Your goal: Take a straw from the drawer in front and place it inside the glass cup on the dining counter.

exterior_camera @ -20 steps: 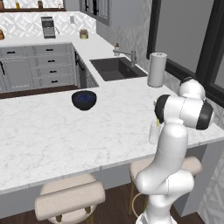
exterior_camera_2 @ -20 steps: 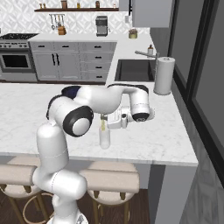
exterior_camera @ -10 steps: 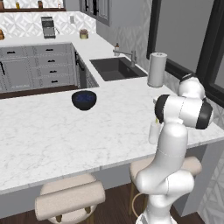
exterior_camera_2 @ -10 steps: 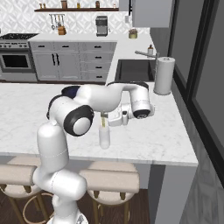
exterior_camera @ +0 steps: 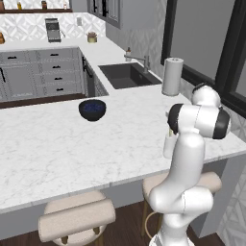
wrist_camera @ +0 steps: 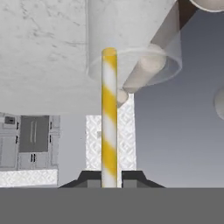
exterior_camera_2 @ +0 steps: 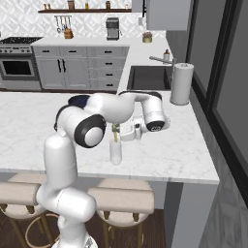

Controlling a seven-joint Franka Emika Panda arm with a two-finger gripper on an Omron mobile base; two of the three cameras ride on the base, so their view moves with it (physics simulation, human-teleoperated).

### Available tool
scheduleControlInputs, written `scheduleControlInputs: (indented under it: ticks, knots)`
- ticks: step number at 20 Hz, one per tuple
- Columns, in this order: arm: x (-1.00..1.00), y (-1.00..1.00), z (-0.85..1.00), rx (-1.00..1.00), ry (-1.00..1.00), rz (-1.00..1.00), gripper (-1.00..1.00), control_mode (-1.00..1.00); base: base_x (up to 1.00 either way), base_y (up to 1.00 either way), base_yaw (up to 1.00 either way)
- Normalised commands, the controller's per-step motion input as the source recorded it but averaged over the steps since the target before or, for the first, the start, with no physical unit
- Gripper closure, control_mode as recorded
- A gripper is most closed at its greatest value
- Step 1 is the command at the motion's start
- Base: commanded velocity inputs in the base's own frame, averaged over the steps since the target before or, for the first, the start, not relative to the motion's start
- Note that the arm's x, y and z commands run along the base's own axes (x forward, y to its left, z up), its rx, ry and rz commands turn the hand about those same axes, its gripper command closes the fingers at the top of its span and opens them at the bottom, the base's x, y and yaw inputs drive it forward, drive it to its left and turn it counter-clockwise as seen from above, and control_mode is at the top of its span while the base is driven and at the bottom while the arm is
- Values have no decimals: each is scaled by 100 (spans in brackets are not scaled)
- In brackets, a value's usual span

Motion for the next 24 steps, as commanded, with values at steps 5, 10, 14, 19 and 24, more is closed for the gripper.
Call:
scheduleControlInputs:
  ticks: [5, 10, 14, 19, 24]
  knots:
    - [39, 0, -55, -5, 8, 1, 100, -100, 0, 0, 0]
    - [9, 0, -35, -1, 2, 3, 100, -100, 0, 0, 0]
    - [-74, 7, -4, 0, -1, 10, 100, -100, 0, 0, 0]
    - [-78, 26, -8, -4, -2, 9, 100, -100, 0, 0, 0]
    - [18, 4, -4, -1, 0, 1, 100, -100, 0, 0, 0]
